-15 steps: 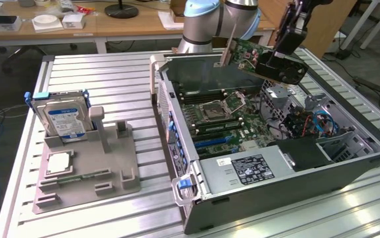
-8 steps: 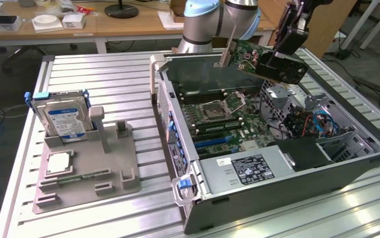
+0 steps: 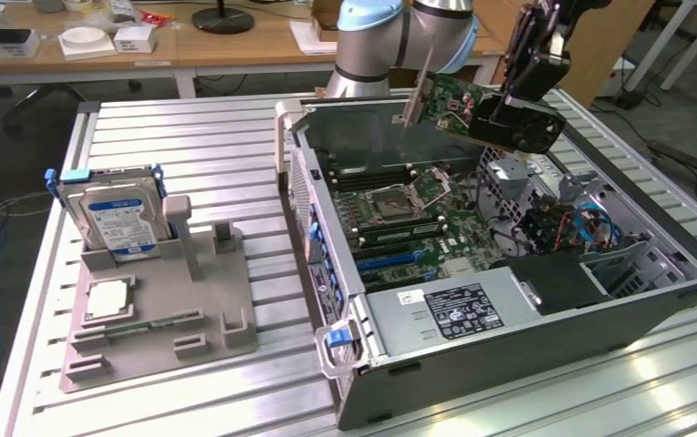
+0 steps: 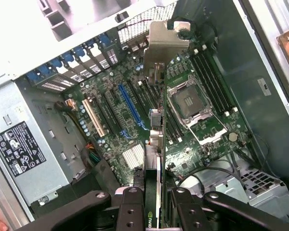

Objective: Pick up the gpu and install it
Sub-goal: 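Insert the gpu into the slot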

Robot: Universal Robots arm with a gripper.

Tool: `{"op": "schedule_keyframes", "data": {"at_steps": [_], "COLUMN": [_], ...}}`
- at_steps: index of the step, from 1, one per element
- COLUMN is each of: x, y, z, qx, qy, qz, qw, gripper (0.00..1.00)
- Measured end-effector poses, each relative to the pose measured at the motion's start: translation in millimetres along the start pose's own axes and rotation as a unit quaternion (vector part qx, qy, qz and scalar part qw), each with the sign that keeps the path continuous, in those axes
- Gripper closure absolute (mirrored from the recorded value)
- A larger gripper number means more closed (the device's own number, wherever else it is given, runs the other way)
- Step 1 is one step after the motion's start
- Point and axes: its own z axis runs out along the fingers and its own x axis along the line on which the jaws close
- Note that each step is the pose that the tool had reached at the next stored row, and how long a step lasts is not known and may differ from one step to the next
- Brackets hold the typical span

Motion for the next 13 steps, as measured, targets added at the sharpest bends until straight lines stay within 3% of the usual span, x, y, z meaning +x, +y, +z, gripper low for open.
{"op": "schedule_keyframes", "data": {"at_steps": [13], "x": [0.7], "y": [-0.4], "z": [0.0], "qx": [-0.0007], "qy": [0.0019], "qz": [-0.042], "qw": [0.9991], "gripper": [0.74]}}
